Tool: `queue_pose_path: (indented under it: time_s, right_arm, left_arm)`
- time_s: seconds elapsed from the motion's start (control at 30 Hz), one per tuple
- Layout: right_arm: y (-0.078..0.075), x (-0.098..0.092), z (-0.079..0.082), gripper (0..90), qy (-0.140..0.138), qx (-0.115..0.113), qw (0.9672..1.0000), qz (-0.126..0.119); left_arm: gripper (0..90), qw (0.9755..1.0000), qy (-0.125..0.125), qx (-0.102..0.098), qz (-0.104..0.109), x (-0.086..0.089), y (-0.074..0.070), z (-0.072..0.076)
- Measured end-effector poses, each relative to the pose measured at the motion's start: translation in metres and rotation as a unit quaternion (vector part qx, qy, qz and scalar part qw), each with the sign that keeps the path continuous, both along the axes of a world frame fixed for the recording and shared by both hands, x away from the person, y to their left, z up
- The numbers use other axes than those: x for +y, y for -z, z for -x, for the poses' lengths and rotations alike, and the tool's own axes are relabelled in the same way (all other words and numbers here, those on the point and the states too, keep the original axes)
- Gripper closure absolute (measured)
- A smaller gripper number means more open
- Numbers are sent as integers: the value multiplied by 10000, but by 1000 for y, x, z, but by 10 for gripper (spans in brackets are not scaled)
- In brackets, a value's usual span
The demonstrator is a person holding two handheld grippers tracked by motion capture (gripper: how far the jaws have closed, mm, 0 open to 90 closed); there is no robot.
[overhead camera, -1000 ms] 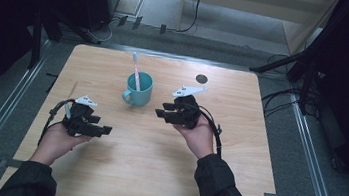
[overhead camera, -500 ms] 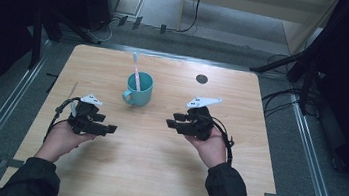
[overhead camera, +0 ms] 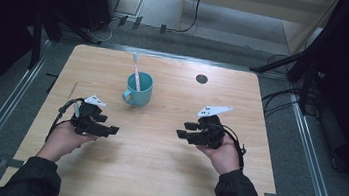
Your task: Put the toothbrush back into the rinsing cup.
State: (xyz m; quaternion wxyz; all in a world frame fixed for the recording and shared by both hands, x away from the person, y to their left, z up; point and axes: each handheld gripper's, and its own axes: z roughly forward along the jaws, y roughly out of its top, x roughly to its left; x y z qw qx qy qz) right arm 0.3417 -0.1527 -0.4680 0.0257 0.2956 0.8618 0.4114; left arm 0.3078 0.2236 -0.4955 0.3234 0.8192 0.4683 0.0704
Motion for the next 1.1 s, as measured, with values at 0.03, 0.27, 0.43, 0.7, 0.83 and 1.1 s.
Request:
queue_pose_path:
  time_s: [0.03, 0.27, 0.43, 0.7, 0.83, 1.1]
  right_arm:
    - [-1, -2, 1, 514, 31, 26, 10000, 4]
    - [1, -7, -6, 503, 180, 83, 9998, 20]
    - [1, -9, -11, 504, 270, 63, 9996, -37]
    - [3, -13, -15, 503, 418, 142, 9990, -76]
    - [3, -14, -16, 503, 478, 183, 9987, -78]
    - [4, -12, -15, 503, 459, 188, 9988, -20]
  left_arm:
    - [306, 10000, 11, 13, 1, 0, 0, 0]
    - [303, 9998, 170, 39, 45, -10, 1, 3]
    - [301, 9998, 199, 70, -1, -14, 3, 4]
    - [299, 9998, 152, 80, 26, -12, 3, 4]
    - [298, 9999, 132, 81, 19, -12, 3, 4]
    - [295, 9999, 131, 104, 9, -12, 4, 3]
